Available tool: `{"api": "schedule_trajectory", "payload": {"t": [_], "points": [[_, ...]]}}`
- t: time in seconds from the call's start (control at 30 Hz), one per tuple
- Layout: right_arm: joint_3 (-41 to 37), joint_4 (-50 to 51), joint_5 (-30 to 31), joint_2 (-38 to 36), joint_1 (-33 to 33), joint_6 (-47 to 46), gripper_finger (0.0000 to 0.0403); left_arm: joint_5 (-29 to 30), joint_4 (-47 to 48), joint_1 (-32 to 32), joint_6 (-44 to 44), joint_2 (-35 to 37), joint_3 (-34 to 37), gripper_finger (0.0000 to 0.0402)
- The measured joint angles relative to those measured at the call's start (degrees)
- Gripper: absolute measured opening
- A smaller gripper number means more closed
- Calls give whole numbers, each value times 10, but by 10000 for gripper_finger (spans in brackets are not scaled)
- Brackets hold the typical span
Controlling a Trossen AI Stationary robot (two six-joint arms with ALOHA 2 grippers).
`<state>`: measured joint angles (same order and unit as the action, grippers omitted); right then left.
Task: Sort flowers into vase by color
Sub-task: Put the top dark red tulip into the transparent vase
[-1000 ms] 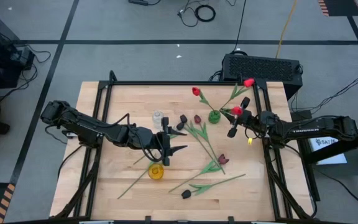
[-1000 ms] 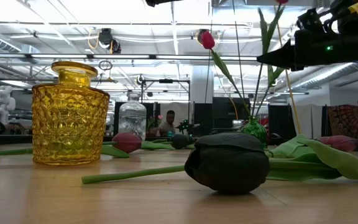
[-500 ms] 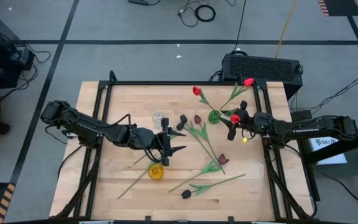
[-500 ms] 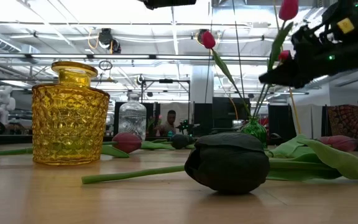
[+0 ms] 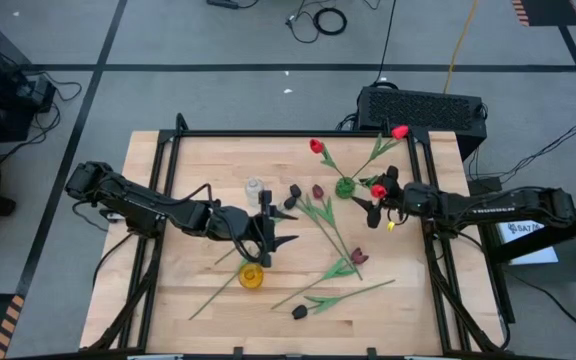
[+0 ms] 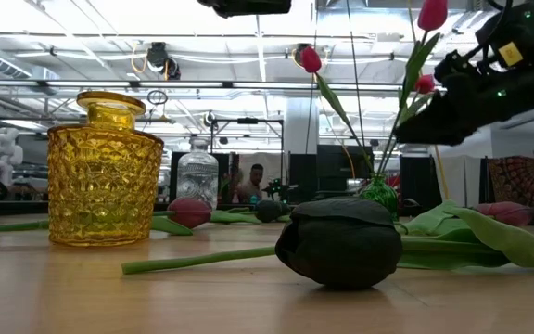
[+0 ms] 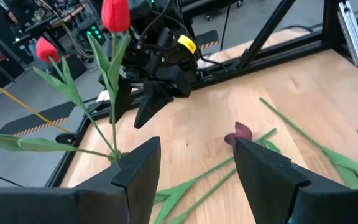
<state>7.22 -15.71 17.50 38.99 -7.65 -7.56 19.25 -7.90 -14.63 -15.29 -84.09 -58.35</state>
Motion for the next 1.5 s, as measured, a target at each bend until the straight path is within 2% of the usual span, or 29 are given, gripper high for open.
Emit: {"api": "schedule_trajectory", "payload": {"t": [0.3,0.43,0.63,0.8,0.87,0.97,1.13,1.3,1.5], "points": [[5,69,3,-24,26,-29,293,0,14,0,14,0,0,210],[43,160,-4,-31,40,-58,293,0,14,0,15,0,0,210],[107,306,-12,-31,58,-159,293,0,15,0,15,0,0,210],[107,363,-14,-31,87,-266,293,0,16,0,28,0,0,210],[89,350,-2,-30,109,-325,292,0,16,0,30,0,0,210],[49,258,37,-26,155,-391,286,0,16,0,30,0,0,210],[-10,80,92,2,218,-414,265,0,18,0,35,0,0,210],[-7,67,93,26,240,-428,239,3,52,1,45,0,0,210],[15,65,57,52,254,-456,212,5,82,2,52,0,0,210]]}}
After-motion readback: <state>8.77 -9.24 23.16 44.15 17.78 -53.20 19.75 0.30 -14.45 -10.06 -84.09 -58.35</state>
